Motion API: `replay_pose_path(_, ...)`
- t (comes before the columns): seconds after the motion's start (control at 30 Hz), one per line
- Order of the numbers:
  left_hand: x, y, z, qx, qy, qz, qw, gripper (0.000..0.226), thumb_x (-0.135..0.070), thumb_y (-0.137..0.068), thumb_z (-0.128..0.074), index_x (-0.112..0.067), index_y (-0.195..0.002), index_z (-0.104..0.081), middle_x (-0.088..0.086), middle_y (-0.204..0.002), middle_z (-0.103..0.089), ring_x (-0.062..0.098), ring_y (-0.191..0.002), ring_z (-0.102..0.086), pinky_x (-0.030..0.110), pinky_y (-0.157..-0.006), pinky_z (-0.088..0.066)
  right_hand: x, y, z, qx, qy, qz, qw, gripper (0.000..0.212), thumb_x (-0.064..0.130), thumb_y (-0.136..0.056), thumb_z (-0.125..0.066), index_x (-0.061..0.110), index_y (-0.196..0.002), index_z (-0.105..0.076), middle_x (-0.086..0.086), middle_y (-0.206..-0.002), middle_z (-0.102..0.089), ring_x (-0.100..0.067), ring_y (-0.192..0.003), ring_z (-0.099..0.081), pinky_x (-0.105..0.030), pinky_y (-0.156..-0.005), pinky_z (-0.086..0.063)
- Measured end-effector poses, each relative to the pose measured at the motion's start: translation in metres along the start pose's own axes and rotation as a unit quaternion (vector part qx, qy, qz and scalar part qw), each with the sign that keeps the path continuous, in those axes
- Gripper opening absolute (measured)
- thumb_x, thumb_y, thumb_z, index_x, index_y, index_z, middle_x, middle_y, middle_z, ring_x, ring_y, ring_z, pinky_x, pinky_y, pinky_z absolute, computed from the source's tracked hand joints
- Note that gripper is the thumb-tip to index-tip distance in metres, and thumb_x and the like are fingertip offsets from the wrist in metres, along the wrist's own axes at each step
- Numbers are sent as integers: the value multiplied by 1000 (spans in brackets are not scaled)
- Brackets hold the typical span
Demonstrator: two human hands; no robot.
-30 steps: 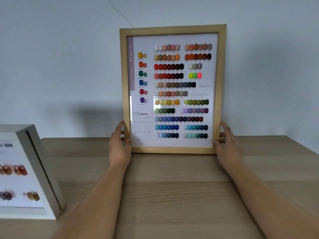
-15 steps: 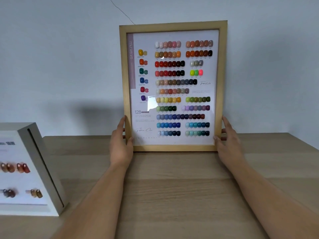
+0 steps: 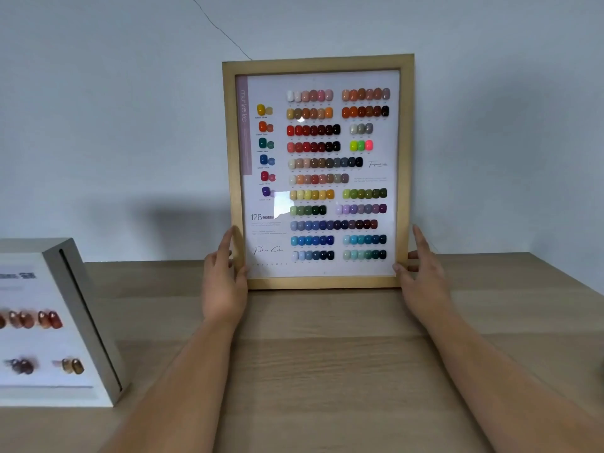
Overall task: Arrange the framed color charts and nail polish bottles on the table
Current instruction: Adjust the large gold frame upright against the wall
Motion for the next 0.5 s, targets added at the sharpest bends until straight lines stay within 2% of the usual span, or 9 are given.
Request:
replay_pose_path(0.17,-8,20,11,-18,1,9,1000,69,-16,-87,-58,-44,-139,-22,3,-129,-42,14,-109,-49,31,-86,-41,2,20,12,14,-10,-9,1000,74,18,-87,-58,47,-141,-17,-9,-126,-48,-23,-109,-51,-43,-95,-44)
replay_pose_path(0.27,-25,40,14,-18,-8,-16,1000,62,-19,-87,-58,-39,-138,-29,4,-128,-43,16,-106,-50,30,-82,-41,9,38,18,25,14,12,1000,70,18,-88,-57,42,-142,-20,-7,-118,-50,-16,-99,-50,-31,-88,-40)
replay_pose_path(0.33,-40,54,10,1,-15,-32,999,58,-21,-87,-58,-39,-136,-33,4,-129,-44,17,-110,-51,30,-82,-42,14,52,21,55,19,13,998,65,16,-89,-53,39,-142,-22,-7,-120,-48,-13,-97,-49,-27,-87,-38)
replay_pose_path(0.43,-70,76,-7,56,-23,-70,996,52,-24,-88,-57,-38,-134,-37,1,-130,-43,17,-114,-49,30,-84,-42,19,64,34,95,61,9,994,49,16,-92,-47,32,-136,-34,-5,-126,-47,-14,-99,-51,-26,-85,-38)
replay_pose_path(0.5,-101,87,-21,90,-5,-94,992,48,-25,-89,-57,-38,-131,-38,0,-130,-43,16,-114,-49,29,-85,-43,31,62,61,83,62,19,994,32,16,-92,-47,23,-123,-48,-4,-122,-49,-16,-99,-53,-24,-83,-39)
Point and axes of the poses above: each hand's wrist, its own y-axis away from the middle knuckle, its own z-axis out of the back of the hand, x = y × z, the point moved 7 cm from there along -y, towards the middle knuckle
